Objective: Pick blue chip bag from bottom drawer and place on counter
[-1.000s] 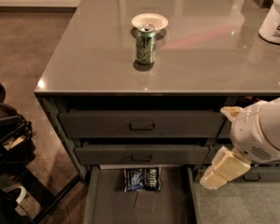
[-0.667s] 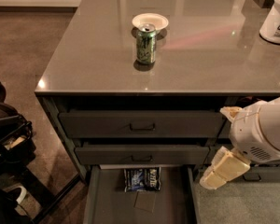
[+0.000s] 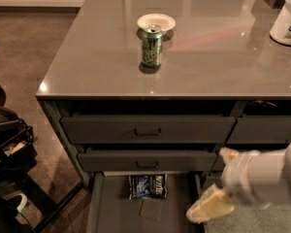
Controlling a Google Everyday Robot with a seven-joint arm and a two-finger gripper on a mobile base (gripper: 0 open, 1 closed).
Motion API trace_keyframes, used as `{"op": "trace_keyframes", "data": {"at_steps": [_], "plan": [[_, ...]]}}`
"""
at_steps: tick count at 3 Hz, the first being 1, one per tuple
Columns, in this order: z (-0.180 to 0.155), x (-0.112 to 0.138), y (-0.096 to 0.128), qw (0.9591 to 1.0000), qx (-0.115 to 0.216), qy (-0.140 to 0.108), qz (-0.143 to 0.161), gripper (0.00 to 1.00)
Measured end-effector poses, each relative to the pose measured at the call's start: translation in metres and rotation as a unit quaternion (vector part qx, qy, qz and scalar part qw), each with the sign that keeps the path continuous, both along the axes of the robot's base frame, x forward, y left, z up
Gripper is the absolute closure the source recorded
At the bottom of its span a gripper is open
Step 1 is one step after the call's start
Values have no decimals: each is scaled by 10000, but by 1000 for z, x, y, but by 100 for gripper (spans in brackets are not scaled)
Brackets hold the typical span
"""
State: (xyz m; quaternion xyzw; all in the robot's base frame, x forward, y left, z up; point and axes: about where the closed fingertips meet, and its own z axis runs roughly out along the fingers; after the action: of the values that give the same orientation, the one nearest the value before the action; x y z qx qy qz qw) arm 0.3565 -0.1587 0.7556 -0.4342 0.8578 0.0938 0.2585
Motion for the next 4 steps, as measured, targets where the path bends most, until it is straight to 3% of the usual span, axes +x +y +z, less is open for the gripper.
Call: {"op": "trace_keyframes", "data": {"at_steps": [1,2,3,4], "plan": [[-85,-9,9,9976,480,347,-352,0],[-97,6,4,9969,557,161,-538,0],[-99,4,6,9967,582,138,-549,0],[-110,22,11,9922,1025,-197,-682,0]]}}
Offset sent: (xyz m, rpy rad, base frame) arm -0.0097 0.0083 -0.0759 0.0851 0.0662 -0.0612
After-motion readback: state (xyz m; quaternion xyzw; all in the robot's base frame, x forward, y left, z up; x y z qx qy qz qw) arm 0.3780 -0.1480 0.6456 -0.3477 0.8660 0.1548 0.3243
